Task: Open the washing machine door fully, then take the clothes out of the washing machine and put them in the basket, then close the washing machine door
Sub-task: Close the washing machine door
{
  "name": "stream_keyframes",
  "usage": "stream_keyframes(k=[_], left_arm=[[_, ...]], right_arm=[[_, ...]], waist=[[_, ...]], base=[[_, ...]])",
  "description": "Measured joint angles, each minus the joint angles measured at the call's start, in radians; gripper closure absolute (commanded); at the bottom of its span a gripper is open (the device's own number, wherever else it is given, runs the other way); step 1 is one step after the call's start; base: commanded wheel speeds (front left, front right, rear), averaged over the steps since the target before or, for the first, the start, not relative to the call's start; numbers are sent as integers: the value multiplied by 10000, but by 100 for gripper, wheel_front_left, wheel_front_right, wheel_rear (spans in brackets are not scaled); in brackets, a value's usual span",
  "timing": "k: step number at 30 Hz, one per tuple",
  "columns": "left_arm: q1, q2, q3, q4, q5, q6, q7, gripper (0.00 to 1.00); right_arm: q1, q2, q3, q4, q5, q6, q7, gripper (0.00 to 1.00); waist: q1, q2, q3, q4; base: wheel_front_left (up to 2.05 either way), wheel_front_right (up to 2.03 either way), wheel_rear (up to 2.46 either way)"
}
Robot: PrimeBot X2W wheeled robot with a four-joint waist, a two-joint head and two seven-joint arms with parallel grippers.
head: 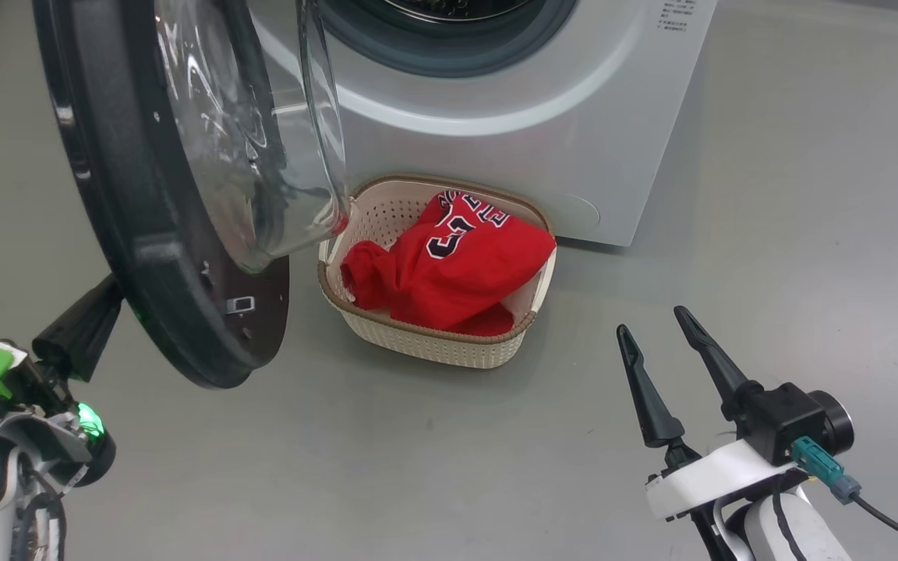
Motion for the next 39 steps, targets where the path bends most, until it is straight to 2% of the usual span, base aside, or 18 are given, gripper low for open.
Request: stream_keyframes(k=[18,39], left_arm=[[4,-648,-571,-211,67,0,165,100],[4,-957,-681,127,153,0,-336,100]], right_arm=[[-4,-2,-242,0,-13,-10,0,0],[22,10,-545,33,19,-12,0,0]], waist=[[0,0,-75,-526],[0,0,-59,-2223]], base=[[0,0,0],[0,0,0]])
